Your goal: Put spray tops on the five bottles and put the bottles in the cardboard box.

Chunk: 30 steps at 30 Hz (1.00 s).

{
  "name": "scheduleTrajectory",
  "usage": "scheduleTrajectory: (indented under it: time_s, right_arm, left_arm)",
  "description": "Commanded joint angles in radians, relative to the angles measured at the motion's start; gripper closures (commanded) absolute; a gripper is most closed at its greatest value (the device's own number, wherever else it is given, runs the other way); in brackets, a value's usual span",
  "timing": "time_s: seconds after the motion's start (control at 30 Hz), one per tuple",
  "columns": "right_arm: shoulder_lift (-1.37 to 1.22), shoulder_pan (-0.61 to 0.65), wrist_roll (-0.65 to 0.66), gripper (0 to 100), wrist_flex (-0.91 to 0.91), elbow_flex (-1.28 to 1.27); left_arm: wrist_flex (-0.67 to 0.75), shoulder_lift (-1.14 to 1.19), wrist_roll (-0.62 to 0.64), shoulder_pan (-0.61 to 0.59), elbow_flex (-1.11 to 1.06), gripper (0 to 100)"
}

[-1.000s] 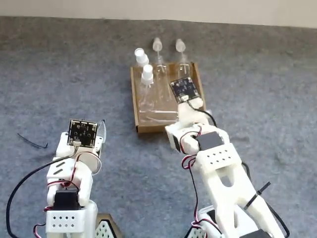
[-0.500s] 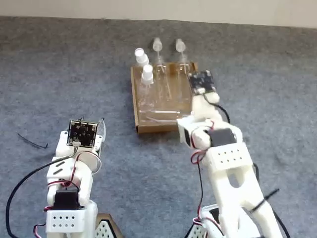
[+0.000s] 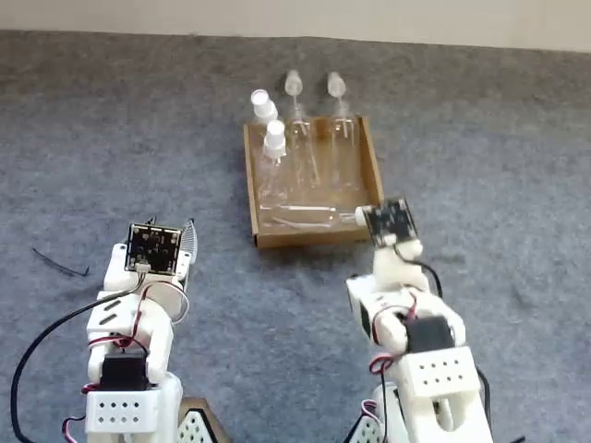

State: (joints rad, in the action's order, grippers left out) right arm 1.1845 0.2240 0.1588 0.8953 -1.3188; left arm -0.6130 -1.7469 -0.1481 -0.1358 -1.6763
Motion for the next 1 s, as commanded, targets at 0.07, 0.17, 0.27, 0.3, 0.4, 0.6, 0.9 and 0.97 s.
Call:
scheduleTrajectory:
  time_s: [0.07,0.17,0.27,0.3,0.4,0.6,0.9,0.97]
  right_arm:
    - [0.193,-0.013,0.009,75.3,0.007,-0.134]
    - [0.280,-0.010,0.006,75.3,0.005,-0.203]
    - [0.374,-0.010,0.005,75.4,0.004,-0.251]
    - [0.406,-0.010,0.005,76.1,0.005,-0.266]
    - [0.501,-0.013,0.005,83.0,0.008,-0.300]
    - [0.645,-0.013,0.006,91.1,0.022,-0.372]
    - [0.651,-0.008,0.009,91.1,0.091,-0.375]
    - [0.651,-0.008,0.009,91.1,0.091,-0.375]
  left_arm:
    - [0.028,-0.007,-0.005,-0.004,-0.022,83]
    - [0.028,-0.007,-0.005,-0.004,-0.022,83]
    - [0.028,-0.007,-0.005,-0.004,-0.022,83]
    - [0.028,-0.005,-0.005,-0.004,-0.022,83]
    - [0.028,-0.005,-0.005,-0.004,-0.022,83]
    - [0.028,-0.007,-0.006,-0.004,-0.022,100]
    - [0.028,-0.007,-0.006,-0.004,-0.022,98]
    - [0.028,-0.007,-0.006,-0.004,-0.022,98]
